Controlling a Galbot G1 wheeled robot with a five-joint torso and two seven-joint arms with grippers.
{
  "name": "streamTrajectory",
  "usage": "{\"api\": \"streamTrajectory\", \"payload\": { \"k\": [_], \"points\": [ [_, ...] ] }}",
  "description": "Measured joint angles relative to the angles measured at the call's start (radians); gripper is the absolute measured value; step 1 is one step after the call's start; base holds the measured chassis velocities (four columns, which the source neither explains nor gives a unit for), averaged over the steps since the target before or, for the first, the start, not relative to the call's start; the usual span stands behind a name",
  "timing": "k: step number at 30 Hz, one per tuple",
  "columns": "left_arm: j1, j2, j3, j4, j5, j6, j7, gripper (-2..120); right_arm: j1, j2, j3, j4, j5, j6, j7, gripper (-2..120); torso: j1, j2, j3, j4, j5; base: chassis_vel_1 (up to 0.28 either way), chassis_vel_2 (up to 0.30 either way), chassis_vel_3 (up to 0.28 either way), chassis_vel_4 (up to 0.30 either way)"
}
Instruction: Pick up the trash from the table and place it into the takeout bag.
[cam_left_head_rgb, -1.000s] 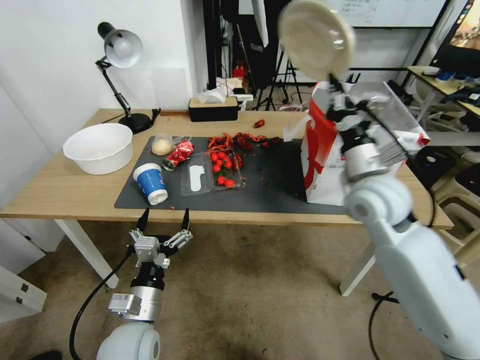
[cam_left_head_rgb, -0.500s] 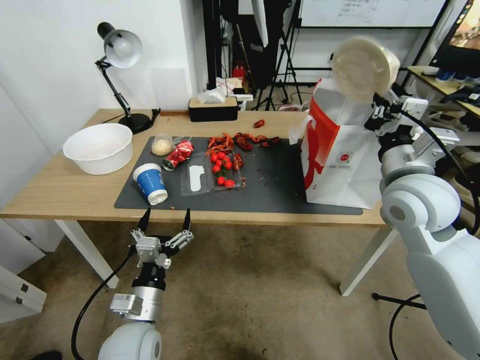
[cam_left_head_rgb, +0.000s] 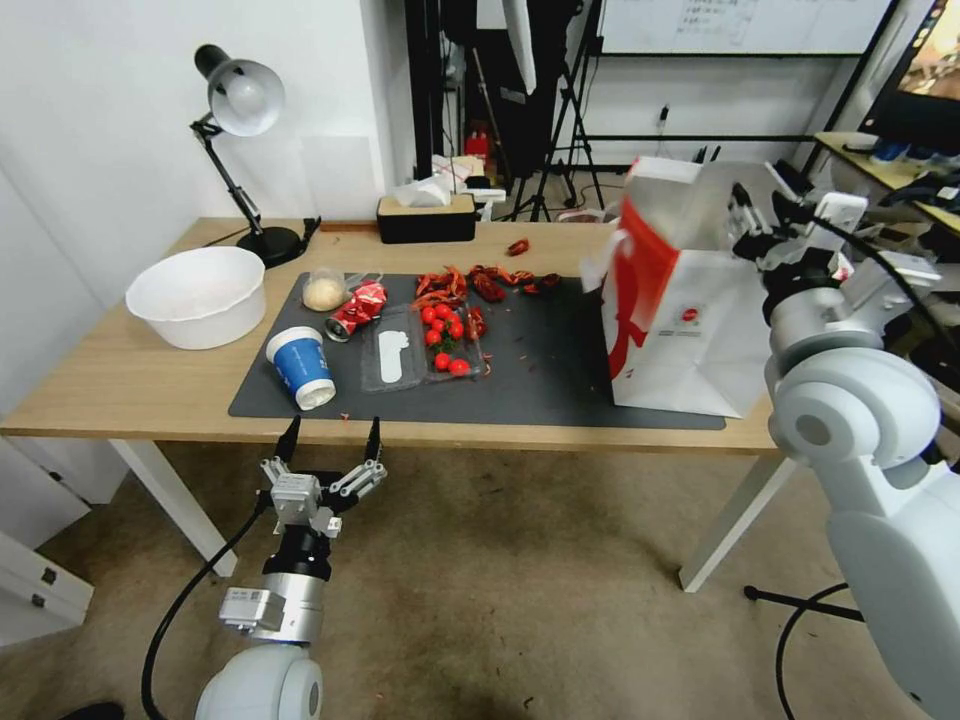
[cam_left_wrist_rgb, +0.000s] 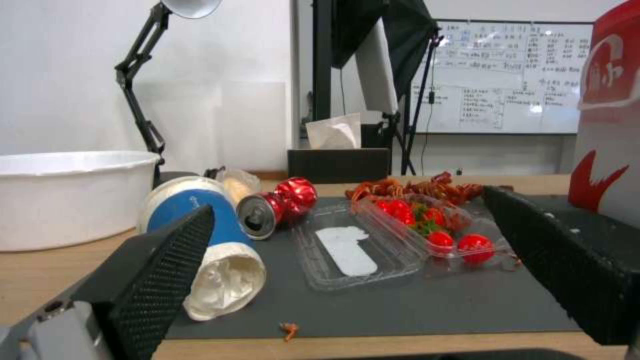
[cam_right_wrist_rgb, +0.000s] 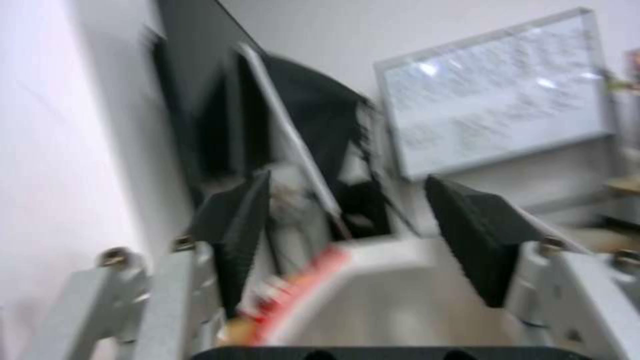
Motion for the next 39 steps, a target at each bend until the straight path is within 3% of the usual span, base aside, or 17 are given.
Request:
{"api": "streamTrajectory", "payload": {
  "k": [6, 9, 13, 18, 23, 27, 39],
  "points": [
    [0.0, 0.003, 0.0, -0.001, -0.001, 0.0, 0.0, 100, -0.068, -0.008, -0.023, 0.034, 0.001, 0.144, -0.153, 82, 0.0, 0.0, 0.0, -0.0001, 0.0002, 0.0, 0.0, 0.0, 0.0],
    [-0.001, 0.006, -0.001, -0.001, -0.002, 0.0, 0.0, 100, -0.147, -0.012, -0.068, 0.066, -0.073, 0.21, -0.239, 96, 0.0, 0.0, 0.0, -0.0001, 0.0001, 0.0, 0.0, 0.0, 0.0],
    [-0.001, 0.008, -0.001, 0.0, -0.003, 0.0, 0.0, 100, -0.221, -0.009, -0.093, 0.076, -0.179, 0.252, -0.271, 100, 0.0, 0.0, 0.0, 0.0, 0.0, 0.0, 0.0, 0.0, 0.0],
    [0.0, 0.011, -0.003, 0.001, -0.005, 0.0, 0.0, 100, -0.364, 0.004, -0.104, 0.072, -0.357, 0.327, -0.283, 100, 0.0, 0.0, 0.0, -0.0002, 0.0003, 0.0, 0.0, 0.0, 0.0],
    [-0.001, 0.012, -0.003, 0.002, -0.005, 0.0, 0.0, 100, -0.455, 0.022, -0.102, 0.076, -0.449, 0.363, -0.27, 100, 0.0, 0.0, 0.0, -0.0002, 0.0003, 0.0, 0.0, 0.0, 0.0],
    [-0.002, 0.014, -0.001, 0.004, -0.006, 0.0, 0.0, 100, -0.586, 0.058, -0.098, 0.083, -0.581, 0.416, -0.203, 100, 0.0, 0.0, 0.0, -0.0002, 0.0001, 0.0, 0.0, 0.0, 0.0],
    [0.001, 0.017, 0.001, 0.007, -0.006, 0.0, 0.0, 100, -0.799, 0.122, -0.119, -0.022, -0.687, 0.546, -0.142, 100, 0.0, 0.0, 0.0, -0.0001, 0.0001, 0.0, 0.0, 0.0, 0.0]
  ]
}}
